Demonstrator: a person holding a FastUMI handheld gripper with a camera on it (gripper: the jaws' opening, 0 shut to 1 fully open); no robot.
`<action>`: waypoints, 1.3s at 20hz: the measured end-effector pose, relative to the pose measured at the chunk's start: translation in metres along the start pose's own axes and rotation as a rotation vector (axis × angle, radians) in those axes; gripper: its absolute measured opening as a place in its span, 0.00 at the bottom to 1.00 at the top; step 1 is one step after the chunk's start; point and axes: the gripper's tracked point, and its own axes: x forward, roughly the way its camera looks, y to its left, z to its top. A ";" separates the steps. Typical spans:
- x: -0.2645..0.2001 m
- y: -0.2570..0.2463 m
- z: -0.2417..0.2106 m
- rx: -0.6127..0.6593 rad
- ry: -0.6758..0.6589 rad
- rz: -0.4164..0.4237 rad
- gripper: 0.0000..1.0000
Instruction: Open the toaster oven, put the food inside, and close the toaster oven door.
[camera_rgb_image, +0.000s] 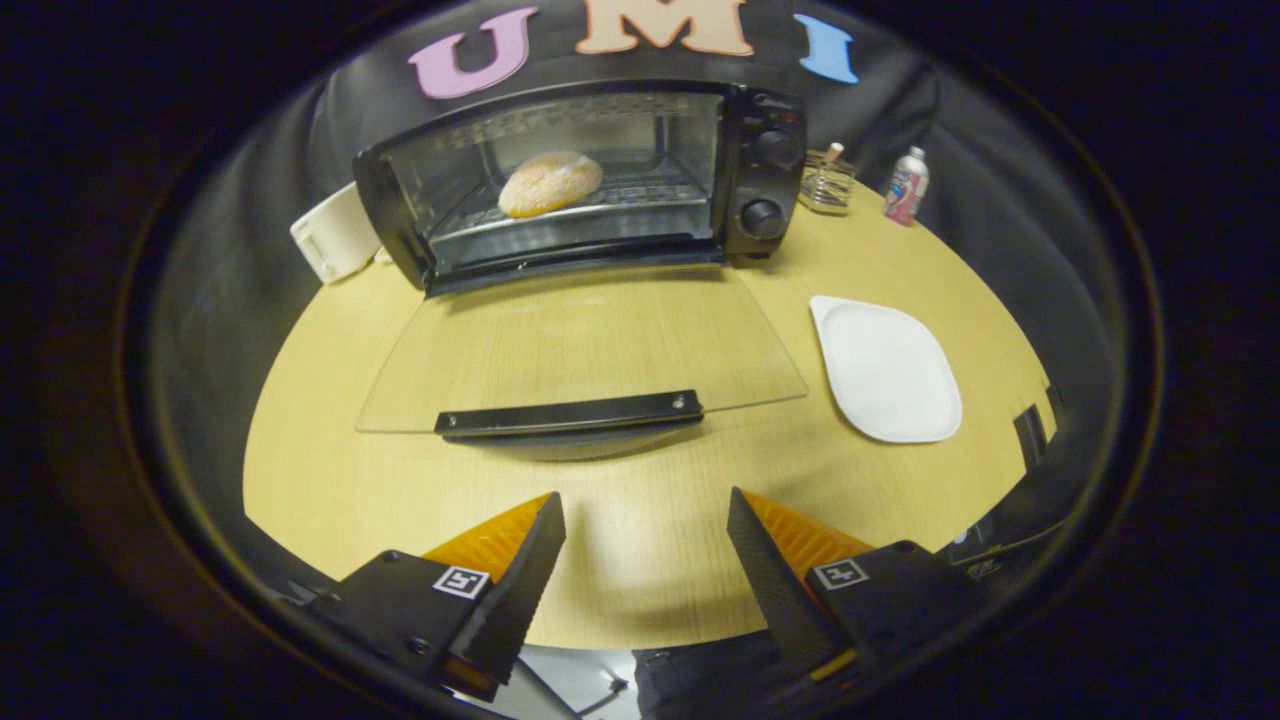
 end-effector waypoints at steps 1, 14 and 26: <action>0.003 0.002 -0.001 -0.019 0.010 -0.006 1.00; 0.005 0.017 0.031 -0.025 -0.036 0.013 0.99; -0.031 0.024 0.115 0.035 -0.254 0.051 0.99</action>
